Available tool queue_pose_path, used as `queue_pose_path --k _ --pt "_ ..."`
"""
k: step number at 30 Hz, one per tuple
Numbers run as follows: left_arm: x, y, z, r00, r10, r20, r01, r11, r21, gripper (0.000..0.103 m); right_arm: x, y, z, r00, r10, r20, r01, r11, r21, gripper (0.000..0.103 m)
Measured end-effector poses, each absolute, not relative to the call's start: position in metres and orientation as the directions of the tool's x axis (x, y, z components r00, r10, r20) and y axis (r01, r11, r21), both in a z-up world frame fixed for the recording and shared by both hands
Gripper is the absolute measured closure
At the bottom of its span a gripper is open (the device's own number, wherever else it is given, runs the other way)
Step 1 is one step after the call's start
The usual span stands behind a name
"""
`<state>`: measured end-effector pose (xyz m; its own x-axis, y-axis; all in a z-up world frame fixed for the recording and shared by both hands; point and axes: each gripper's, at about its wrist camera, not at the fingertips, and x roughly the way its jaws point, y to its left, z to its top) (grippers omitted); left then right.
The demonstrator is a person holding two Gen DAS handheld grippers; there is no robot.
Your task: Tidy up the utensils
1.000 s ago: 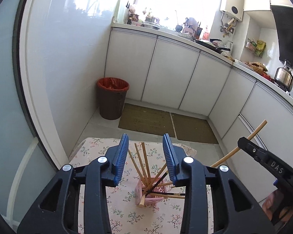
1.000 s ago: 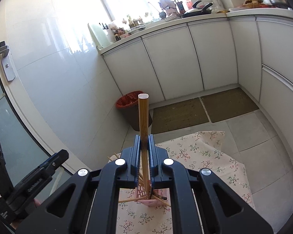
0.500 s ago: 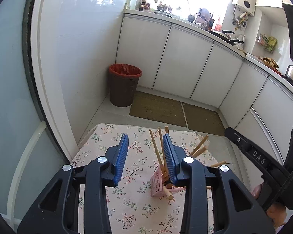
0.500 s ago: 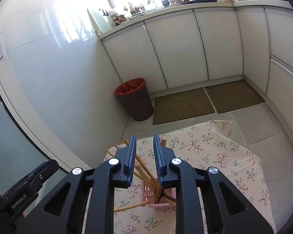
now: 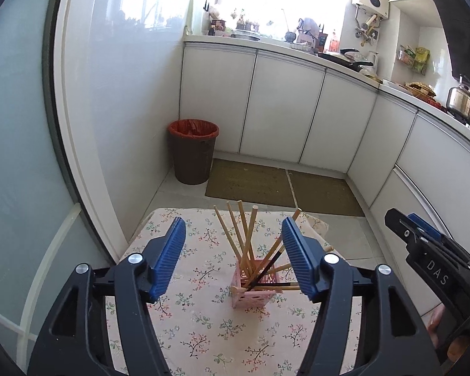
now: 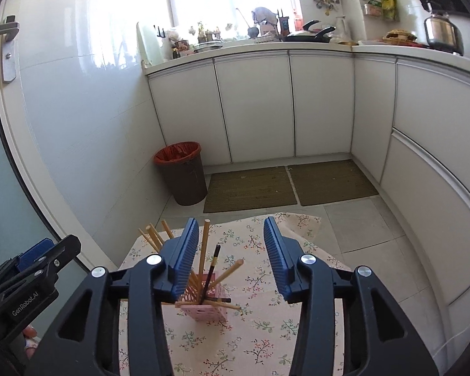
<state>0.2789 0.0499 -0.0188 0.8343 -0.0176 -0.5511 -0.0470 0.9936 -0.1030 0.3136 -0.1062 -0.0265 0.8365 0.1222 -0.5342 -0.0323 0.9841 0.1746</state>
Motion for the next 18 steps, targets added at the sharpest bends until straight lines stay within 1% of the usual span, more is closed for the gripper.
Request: queue_pose_path --k 2,6,10,11,13,15,17,18 --pt "0.271 0.041 -0.018 0.839 -0.007 -0.544 -0.045 0.996 -0.083 0.033 0.304 -0.111 -0.028 0.837 0.112 -0.536 -0.019 0.984 0.176 0.048" --pt "0.256 0.029 -0.018 0.846 0.012 -0.533 -0.05 0.997 -0.056 0.025 0.287 -0.126 -0.031 0.835 0.092 -0.543 0.021 0.98 0.199 0.035" --pt "0.243 0.023 -0.02 0.845 0.028 -0.533 -0.066 0.996 -0.052 0.018 0.272 -0.142 -0.035 0.833 0.062 -0.55 0.068 0.975 0.212 0.027" --pt "0.24 0.021 -0.02 0.845 0.03 -0.534 -0.068 0.996 -0.052 0.017 0.268 -0.147 -0.036 0.833 0.054 -0.55 0.079 0.973 0.216 0.024" --pt "0.233 0.018 -0.021 0.845 0.035 -0.533 -0.069 0.997 -0.044 0.014 0.261 -0.154 -0.038 0.831 0.044 -0.554 0.098 0.97 0.224 0.021" --pt "0.226 0.013 -0.023 0.846 0.052 -0.531 -0.076 0.997 -0.025 0.011 0.254 -0.16 -0.041 0.825 0.035 -0.564 0.116 0.966 0.23 0.015" --pt "0.216 0.008 -0.024 0.852 0.055 -0.521 -0.072 0.997 -0.012 0.007 0.246 -0.165 -0.046 0.811 0.054 -0.583 0.109 0.964 0.242 0.013" --pt "0.21 0.006 -0.026 0.854 0.056 -0.517 -0.072 0.997 -0.011 0.007 0.242 -0.166 -0.048 0.803 0.054 -0.594 0.115 0.963 0.243 0.013"
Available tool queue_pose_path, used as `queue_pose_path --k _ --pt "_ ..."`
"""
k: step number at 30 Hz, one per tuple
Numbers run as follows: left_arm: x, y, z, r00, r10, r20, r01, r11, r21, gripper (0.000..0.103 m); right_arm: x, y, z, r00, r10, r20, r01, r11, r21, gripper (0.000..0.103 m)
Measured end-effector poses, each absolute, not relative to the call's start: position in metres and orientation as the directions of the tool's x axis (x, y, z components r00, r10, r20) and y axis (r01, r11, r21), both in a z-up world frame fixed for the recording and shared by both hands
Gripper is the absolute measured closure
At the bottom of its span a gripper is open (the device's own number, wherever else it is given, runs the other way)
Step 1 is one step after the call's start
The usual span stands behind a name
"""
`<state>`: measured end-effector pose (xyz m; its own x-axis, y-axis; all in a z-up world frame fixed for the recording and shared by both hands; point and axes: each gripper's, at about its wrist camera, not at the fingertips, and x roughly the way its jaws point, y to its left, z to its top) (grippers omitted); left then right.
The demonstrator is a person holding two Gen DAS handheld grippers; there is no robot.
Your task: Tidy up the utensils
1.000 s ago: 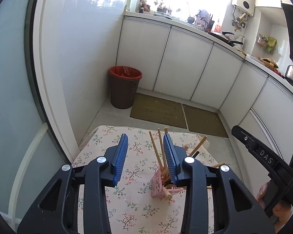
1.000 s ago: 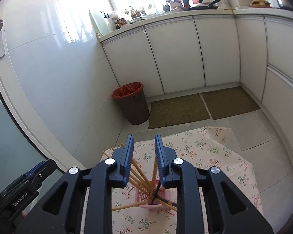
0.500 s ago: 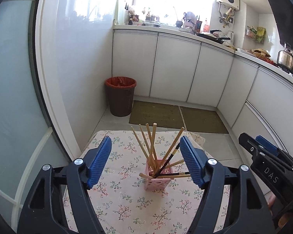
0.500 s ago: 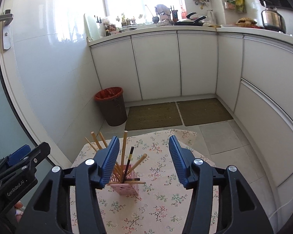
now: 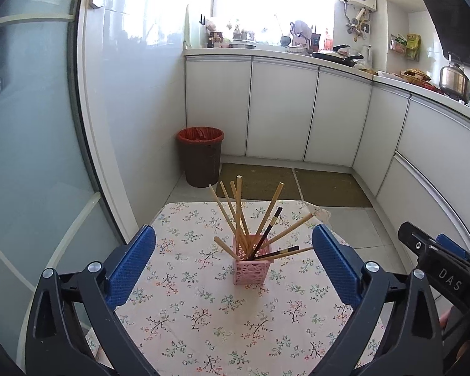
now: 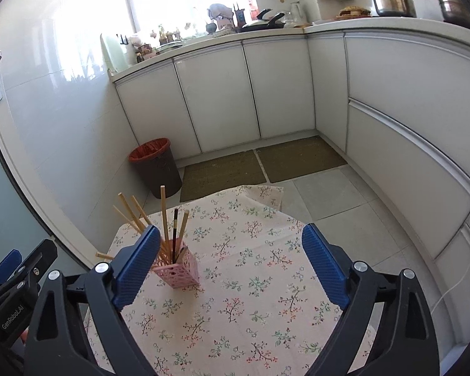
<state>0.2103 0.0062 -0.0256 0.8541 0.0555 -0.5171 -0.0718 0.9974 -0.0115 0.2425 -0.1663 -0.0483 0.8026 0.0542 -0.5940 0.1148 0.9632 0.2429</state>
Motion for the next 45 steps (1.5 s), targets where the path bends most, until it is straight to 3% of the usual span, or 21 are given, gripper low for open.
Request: queue_pose_path --k 8,19,45 --pt "0.166 -0.011 -0.036 0.841 0.073 -0.537 -0.062 0.997 0.039 0.007 0.195 -0.171 -0.064 0.784 0.028 -0.62 0.144 0.963 0.227 0.007" --pt "0.122 -0.012 -0.033 0.835 0.047 -0.549 -0.045 0.999 0.017 0.007 0.139 -0.179 -0.056 0.772 0.022 -0.635 0.151 0.965 0.216 0.007" --pt "0.116 -0.009 -0.027 0.837 0.056 -0.544 -0.058 0.998 0.014 0.007 0.133 -0.182 -0.054 0.766 0.026 -0.642 0.151 0.964 0.219 0.007"
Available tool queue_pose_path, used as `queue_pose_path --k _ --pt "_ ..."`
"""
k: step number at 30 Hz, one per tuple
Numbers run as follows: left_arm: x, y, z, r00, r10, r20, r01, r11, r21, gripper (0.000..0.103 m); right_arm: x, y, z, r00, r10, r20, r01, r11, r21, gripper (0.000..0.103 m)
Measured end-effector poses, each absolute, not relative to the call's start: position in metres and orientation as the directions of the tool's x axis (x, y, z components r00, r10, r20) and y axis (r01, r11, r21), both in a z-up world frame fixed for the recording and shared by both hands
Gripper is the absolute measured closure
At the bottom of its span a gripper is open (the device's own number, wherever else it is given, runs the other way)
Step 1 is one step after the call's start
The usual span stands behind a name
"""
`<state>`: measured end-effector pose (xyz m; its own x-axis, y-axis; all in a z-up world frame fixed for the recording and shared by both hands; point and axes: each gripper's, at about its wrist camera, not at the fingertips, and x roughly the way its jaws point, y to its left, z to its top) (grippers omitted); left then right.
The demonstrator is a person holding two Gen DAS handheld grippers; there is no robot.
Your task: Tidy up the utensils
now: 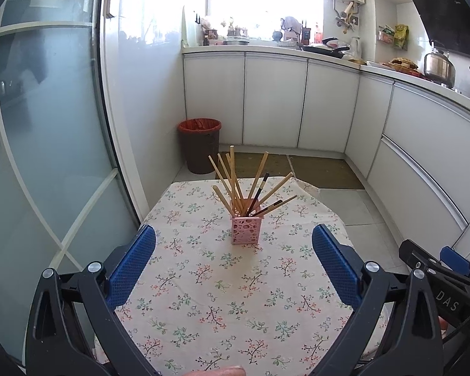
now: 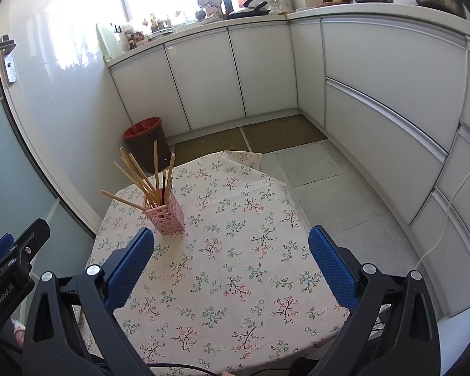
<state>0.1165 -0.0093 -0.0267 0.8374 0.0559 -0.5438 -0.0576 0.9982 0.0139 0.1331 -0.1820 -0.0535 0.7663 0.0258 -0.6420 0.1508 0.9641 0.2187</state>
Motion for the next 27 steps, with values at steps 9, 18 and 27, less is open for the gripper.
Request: queue_pose_path --k 9,18,27 --pt "0.1188 -0.0068 -0.0278 0.834 0.06 -0.549 -0.064 0.998 0.01 0.007 0.1357 -0.1802 -0.0562 0.759 0.033 -0.65 0.146 0.965 0.219 0.007" --pt "0.1195 -0.0074 -0.029 0.828 0.065 -0.557 -0.07 0.997 0.012 0.007 0.1369 -0.1797 -0.0592 0.752 0.043 -0.658 0.138 0.965 0.222 0.007" --pt "0.1207 -0.008 -0.0287 0.825 0.065 -0.562 -0.07 0.997 0.011 0.007 0.1361 -0.1781 -0.0605 0.75 0.05 -0.659 0.131 0.966 0.223 0.007"
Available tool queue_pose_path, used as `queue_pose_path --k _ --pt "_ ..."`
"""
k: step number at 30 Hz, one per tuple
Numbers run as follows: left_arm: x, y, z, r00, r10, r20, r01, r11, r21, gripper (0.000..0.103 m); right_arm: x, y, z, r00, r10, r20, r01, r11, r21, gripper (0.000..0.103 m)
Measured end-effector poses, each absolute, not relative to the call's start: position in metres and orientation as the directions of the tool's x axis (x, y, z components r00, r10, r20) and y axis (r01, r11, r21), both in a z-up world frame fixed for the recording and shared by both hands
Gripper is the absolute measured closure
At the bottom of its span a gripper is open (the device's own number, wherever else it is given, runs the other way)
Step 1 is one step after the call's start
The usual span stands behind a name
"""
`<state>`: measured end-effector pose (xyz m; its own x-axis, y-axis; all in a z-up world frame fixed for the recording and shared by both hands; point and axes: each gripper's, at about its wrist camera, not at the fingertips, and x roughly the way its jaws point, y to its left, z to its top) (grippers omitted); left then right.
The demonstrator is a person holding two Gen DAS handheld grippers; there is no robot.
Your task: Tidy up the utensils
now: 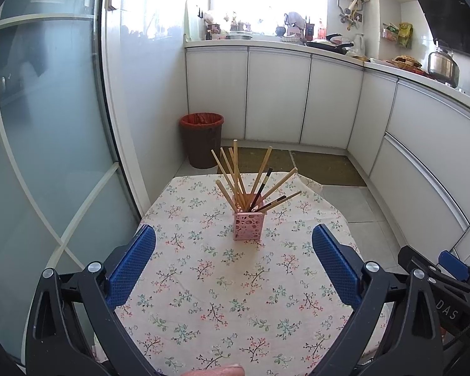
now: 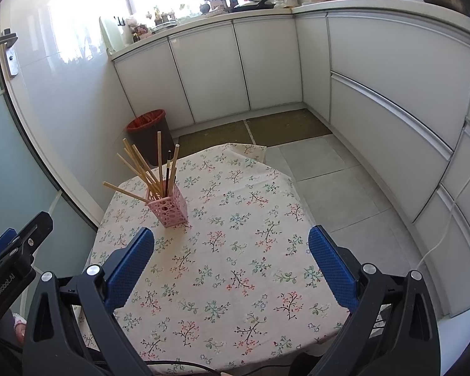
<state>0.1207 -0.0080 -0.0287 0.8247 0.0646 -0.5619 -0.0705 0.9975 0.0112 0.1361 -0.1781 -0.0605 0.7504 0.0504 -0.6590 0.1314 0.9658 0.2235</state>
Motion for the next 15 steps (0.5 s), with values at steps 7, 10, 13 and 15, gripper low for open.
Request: queue_pose_path --k 7,10,13,15 --pt "0.1208 -0.0082 -0.0289 0.824 0.065 -0.563 -0.071 0.997 0.011 0.007 0.1345 -0.1773 -0.0601 0.751 0.051 -0.659 0.13 0.966 0.223 0.007" --pt "0.1209 -0.0078 -0.0293 0.823 0.065 -0.564 -0.071 0.997 0.01 0.007 0.1344 -0.1768 -0.0602 0.751 0.051 -0.659 0.13 0.966 0.222 0.007" --pt "0.1202 -0.0079 -0.0307 0.822 0.066 -0.566 -0.074 0.997 0.009 0.007 0.1347 -0.1769 -0.0601 0.751 0.051 -0.659 0.13 0.966 0.223 0.007" --pt "0.12 -0.008 -0.0309 0.821 0.067 -0.567 -0.074 0.997 0.009 0.007 0.1347 -0.1771 -0.0602 0.751 0.05 -0.659 0.131 0.966 0.223 0.007"
